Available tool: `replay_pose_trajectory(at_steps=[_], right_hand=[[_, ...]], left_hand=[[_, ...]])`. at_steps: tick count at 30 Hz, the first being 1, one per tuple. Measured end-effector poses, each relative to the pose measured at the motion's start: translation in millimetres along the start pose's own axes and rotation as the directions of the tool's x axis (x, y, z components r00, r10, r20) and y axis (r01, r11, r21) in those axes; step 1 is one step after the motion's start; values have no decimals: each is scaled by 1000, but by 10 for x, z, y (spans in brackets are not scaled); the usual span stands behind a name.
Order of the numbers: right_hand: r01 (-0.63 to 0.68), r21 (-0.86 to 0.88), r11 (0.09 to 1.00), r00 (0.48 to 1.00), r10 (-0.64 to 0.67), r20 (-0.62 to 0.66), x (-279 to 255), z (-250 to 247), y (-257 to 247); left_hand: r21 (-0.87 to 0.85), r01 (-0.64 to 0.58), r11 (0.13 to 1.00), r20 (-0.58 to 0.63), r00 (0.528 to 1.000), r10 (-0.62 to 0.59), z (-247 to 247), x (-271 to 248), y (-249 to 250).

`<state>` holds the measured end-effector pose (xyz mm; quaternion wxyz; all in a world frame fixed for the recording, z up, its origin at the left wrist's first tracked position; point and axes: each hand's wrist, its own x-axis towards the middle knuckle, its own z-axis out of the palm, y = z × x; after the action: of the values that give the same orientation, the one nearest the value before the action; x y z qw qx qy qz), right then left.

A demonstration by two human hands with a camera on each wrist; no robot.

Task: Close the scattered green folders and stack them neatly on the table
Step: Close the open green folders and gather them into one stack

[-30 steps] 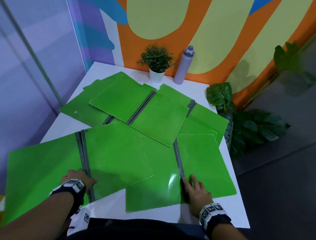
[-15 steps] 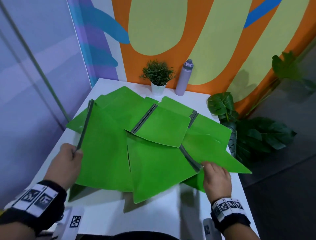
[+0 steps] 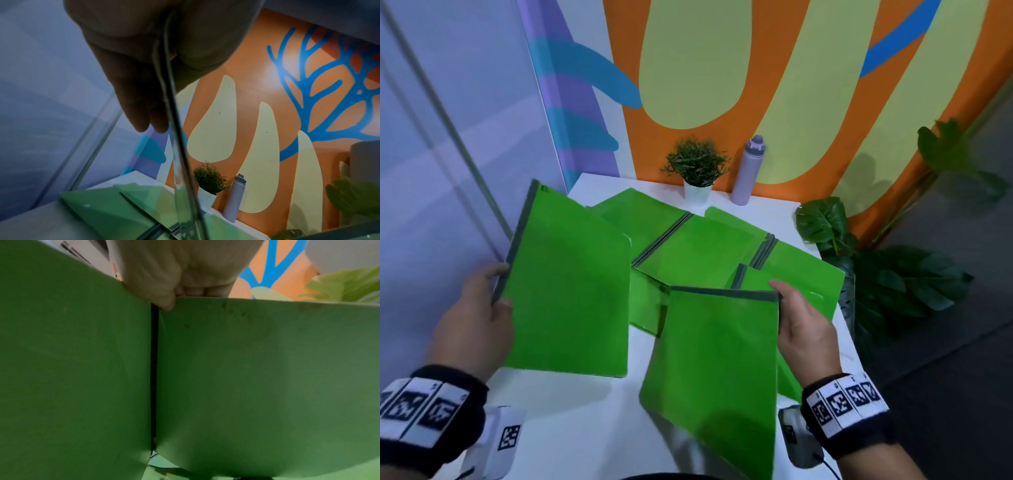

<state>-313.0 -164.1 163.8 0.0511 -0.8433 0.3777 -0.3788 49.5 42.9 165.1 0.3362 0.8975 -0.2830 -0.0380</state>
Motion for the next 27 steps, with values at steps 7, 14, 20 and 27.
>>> replay_pose_trajectory(at_steps=[7,14,20,27], right_hand=[[32,207,978,964,-84,251,-14,-9,54],[-156,153,976,840,50,540,62,-207,-49],[-106,19,994,766,70,639,21,-253,-26],[-19,27,999,968,11,252,280,-746,94]], left_hand=[[-22,-67,997,104,992,69,4,-74,32],[186,-126,975,96,989,109,22,10,-81],[190,-168,967,98,984,152,66,122,-178],[139,-157,978,47,987,152,198,395,-686]])
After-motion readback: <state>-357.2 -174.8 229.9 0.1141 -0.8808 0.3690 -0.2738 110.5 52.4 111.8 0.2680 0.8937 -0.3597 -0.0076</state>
